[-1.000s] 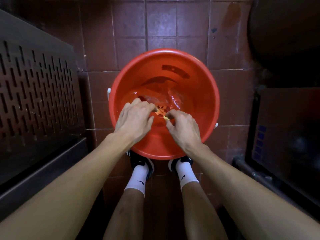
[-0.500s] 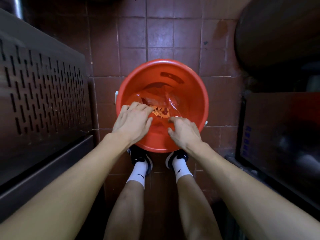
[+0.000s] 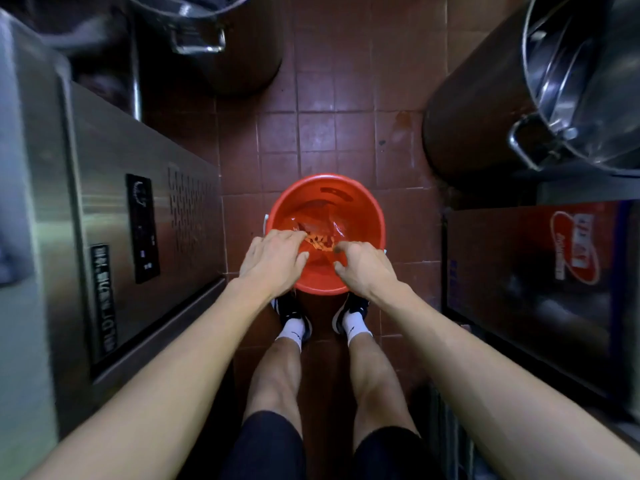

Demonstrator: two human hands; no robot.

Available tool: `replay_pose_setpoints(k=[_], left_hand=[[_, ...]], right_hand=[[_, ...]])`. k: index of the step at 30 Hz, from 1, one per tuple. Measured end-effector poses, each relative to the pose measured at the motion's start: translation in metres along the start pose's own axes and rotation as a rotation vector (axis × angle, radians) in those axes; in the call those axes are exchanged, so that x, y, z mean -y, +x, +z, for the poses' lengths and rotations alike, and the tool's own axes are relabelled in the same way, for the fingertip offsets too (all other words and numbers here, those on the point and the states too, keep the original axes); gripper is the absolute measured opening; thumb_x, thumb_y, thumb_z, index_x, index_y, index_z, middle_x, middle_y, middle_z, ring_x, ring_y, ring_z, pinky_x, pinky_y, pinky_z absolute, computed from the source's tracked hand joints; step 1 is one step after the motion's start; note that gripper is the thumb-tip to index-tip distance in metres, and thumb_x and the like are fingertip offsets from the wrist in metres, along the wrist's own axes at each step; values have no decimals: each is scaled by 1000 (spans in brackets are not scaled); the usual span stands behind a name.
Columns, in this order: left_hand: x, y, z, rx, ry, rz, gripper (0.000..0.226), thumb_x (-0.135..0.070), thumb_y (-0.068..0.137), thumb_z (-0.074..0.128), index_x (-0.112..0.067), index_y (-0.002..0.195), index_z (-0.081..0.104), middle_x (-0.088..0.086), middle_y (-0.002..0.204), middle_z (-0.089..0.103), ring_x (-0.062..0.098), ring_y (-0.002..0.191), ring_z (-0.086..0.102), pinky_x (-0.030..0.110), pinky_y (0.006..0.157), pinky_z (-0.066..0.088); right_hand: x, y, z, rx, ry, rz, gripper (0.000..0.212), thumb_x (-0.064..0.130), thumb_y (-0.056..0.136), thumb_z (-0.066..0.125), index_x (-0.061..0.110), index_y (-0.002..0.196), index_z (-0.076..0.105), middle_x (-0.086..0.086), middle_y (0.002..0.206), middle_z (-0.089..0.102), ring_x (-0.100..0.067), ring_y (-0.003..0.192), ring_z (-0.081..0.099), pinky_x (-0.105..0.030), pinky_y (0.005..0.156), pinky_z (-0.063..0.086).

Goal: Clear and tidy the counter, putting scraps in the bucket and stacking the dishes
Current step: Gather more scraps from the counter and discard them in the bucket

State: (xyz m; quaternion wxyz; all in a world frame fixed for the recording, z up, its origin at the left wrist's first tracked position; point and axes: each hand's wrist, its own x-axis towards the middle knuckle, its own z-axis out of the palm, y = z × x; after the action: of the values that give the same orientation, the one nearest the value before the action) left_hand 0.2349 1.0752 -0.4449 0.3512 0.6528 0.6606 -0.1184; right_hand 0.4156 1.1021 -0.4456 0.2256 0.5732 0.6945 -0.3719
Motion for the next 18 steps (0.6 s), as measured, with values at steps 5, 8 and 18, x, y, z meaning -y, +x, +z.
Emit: replay_pose_setpoints(k=[5, 8, 18], left_hand=[[-11, -52, -60, -35, 0, 3, 50, -42, 99, 46, -25, 146, 41, -3, 147, 48, 22, 138, 37, 43, 106, 33], [-16, -82, -93, -84, -7, -13, 49, -43, 99, 46, -25, 145, 41, -3, 146, 48, 21, 138, 37, 43, 107, 32], [-59, -166, -148, -227, -44, -181, 53, -44, 99, 43, -24, 147, 36, -2, 147, 46, 21, 137, 37, 44, 108, 34]], right_hand=[[25, -59, -49, 35, -84, -30, 33, 32, 95, 53, 21, 125, 61, -9, 125, 66, -33, 116, 60, -45, 95, 50], [38, -86, -83, -21, -87, -44, 31, 33, 94, 53, 22, 121, 63, -8, 121, 68, -32, 113, 62, -43, 92, 50], [62, -152, -154, -199, -37, -286, 32, 35, 91, 60, 25, 121, 66, -3, 115, 72, -26, 104, 68, -35, 82, 52]])
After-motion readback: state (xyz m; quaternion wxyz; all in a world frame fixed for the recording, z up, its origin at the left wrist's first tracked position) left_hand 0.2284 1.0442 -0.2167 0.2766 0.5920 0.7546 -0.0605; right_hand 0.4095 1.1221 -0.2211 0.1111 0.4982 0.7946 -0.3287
